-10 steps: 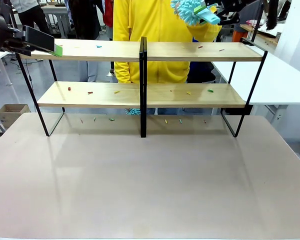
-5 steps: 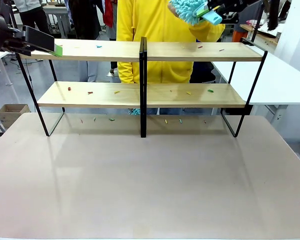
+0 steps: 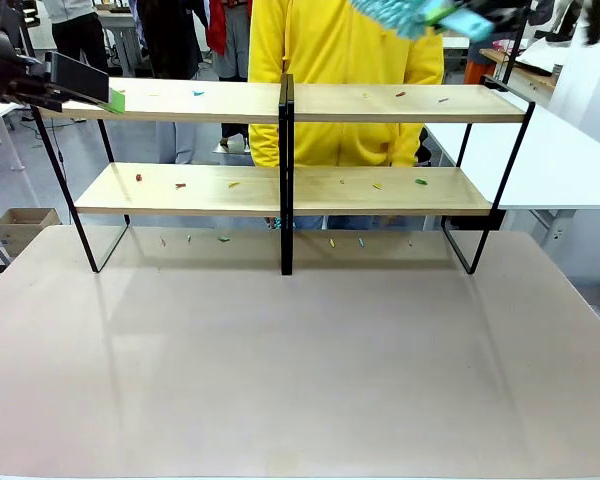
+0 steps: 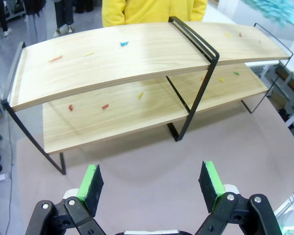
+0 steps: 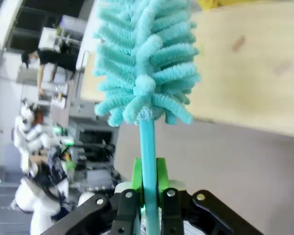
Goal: Clean the shelves.
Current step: Pick up the Duster when the human hands it over, then clean a randomly selected level of the Shelf with the Duster.
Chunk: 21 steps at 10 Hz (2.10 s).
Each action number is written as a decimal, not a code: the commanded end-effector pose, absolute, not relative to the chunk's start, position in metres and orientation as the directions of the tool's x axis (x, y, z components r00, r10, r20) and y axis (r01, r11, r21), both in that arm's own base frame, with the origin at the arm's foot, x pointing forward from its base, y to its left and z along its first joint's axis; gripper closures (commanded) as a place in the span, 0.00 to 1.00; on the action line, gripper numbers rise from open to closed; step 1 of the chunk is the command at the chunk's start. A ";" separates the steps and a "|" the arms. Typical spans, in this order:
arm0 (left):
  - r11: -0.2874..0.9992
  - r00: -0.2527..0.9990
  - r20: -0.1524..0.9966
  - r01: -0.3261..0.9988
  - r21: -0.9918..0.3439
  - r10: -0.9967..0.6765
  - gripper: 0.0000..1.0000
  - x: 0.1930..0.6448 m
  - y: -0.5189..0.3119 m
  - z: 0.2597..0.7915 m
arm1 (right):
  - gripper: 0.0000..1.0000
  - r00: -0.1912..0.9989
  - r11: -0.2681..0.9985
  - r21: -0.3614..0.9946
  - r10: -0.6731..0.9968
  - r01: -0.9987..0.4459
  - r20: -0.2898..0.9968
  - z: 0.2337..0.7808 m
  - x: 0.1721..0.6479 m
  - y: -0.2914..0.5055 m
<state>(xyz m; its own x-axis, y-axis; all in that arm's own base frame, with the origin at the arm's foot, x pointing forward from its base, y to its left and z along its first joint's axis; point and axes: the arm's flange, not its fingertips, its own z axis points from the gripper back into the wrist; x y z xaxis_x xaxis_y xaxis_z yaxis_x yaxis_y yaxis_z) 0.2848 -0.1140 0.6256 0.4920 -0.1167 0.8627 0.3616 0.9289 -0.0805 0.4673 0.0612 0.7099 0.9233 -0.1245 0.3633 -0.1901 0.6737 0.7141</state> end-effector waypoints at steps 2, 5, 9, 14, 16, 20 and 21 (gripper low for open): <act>0.929 0.493 0.862 0.362 -0.082 -0.116 0.00 0.285 -0.113 0.625 | 1.00 0.961 0.672 0.710 0.004 -0.208 0.278 0.711 0.341 -0.073; 0.929 0.493 0.862 0.362 -0.082 -0.116 0.00 0.285 -0.113 0.625 | 1.00 0.876 0.658 0.728 -0.218 -0.193 0.430 0.704 0.233 -0.185; 0.929 0.493 0.862 0.362 -0.082 -0.116 0.00 0.285 -0.113 0.625 | 1.00 0.870 0.644 0.749 -0.270 -0.155 0.413 0.698 0.192 -0.226; 0.929 0.493 0.862 0.362 -0.082 -0.116 0.00 0.285 -0.113 0.625 | 1.00 0.870 0.644 0.749 -0.270 -0.155 0.413 0.698 0.192 -0.226; 0.929 0.493 0.862 0.362 -0.082 -0.116 0.00 0.285 -0.113 0.625 | 1.00 0.870 0.644 0.749 -0.270 -0.155 0.413 0.698 0.192 -0.226; 0.929 0.493 0.862 0.362 -0.082 -0.116 0.00 0.285 -0.113 0.625 | 1.00 0.870 0.644 0.749 -0.270 -0.155 0.413 0.698 0.192 -0.226; 0.929 0.493 0.862 0.362 -0.082 -0.116 0.00 0.285 -0.113 0.625 | 1.00 0.870 0.644 0.749 -0.270 -0.155 0.413 0.698 0.192 -0.226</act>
